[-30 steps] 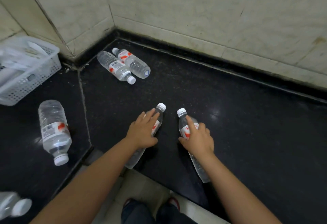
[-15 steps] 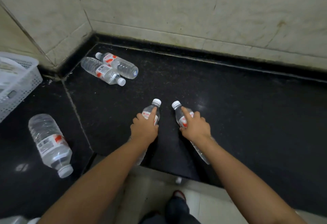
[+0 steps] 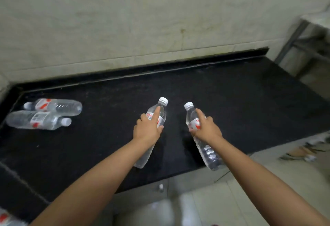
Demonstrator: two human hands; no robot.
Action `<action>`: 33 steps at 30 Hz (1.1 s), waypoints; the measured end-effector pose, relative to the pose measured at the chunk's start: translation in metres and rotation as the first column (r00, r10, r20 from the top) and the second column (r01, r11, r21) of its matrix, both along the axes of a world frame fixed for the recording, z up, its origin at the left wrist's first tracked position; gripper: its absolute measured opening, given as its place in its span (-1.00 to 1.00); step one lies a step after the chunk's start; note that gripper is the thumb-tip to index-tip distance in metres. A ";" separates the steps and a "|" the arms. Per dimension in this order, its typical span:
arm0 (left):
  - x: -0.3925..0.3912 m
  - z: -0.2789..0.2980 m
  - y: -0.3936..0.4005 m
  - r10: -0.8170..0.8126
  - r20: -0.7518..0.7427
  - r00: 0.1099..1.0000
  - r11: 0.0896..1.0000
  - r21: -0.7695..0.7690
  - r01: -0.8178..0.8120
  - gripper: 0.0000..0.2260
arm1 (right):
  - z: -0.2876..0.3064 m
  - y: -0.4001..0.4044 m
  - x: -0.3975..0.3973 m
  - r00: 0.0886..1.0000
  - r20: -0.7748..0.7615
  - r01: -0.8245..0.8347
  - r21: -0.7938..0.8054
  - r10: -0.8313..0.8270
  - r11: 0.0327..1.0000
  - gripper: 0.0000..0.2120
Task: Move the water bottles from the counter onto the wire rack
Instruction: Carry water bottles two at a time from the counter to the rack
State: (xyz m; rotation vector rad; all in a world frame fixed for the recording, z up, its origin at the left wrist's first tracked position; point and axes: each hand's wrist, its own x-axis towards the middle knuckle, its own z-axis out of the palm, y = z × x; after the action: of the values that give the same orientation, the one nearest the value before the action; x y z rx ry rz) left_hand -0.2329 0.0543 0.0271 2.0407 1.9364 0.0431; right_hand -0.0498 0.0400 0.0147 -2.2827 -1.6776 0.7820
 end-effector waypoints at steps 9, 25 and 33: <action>0.199 0.071 0.039 -0.260 0.064 0.964 0.934 0.269 0.234 -0.43 | 0.090 0.010 0.205 0.963 -0.078 0.264 0.459 -0.257 0.848 -0.29; 0.529 0.180 0.099 -0.481 0.264 0.836 0.693 0.698 0.178 -0.41 | 0.211 0.043 0.529 0.960 -0.122 0.244 0.806 -0.251 0.540 -0.28; 0.631 0.209 0.189 -0.519 0.297 0.801 0.605 0.790 0.100 -0.35 | 0.232 0.121 0.651 0.945 -0.222 0.306 0.858 -0.240 0.412 -0.31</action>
State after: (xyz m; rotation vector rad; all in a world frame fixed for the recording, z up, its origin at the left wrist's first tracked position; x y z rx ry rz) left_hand 0.3979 0.2434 0.2366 2.4660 1.2506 1.3708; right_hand 0.6012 0.1606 0.2465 -1.6133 -1.1496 -0.1498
